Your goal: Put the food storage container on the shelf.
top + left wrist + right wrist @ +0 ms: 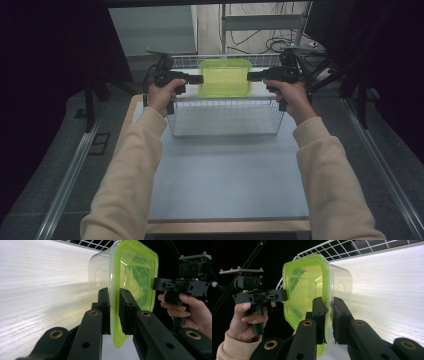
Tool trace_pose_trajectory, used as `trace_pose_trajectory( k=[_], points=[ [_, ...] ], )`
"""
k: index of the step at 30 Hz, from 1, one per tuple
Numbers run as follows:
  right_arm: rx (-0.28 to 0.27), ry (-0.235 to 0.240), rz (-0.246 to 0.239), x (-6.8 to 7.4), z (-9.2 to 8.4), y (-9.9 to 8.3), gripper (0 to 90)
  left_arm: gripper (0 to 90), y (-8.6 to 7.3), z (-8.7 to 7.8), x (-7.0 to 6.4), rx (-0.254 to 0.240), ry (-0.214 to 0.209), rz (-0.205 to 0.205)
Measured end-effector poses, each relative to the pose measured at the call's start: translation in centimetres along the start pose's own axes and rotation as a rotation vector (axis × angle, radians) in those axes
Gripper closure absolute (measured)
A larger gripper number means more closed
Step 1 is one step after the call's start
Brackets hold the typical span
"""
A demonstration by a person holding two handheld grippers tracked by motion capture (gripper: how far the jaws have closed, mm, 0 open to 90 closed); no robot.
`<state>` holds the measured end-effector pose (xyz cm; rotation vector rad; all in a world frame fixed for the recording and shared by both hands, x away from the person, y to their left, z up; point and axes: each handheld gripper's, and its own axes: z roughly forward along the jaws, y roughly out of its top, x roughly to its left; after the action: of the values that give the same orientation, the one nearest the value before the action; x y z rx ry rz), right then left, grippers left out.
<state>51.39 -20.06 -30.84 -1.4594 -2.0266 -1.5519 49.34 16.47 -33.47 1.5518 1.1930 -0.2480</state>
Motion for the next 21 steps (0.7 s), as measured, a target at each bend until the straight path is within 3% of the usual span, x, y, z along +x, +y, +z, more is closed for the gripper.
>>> trace_pose_trajectory(
  k=[7, 14, 21],
  points=[
    [0.003, -0.023, 0.003, -0.4, 0.5, 0.4, 76.6, 79.4, 0.3, 0.5, 0.4, -0.022, -0.003, -0.024],
    [0.004, -0.096, -0.023, -0.5, 1.9, 0.2, 65.5, 70.1, 0.3, 1.1, 0.8, -0.018, 0.036, -0.026],
    [-0.037, -0.138, -0.048, -0.7, 1.9, 0.0, 52.5, 53.7, 0.1, 1.1, 0.9, -0.056, 0.057, -0.012]
  ],
)
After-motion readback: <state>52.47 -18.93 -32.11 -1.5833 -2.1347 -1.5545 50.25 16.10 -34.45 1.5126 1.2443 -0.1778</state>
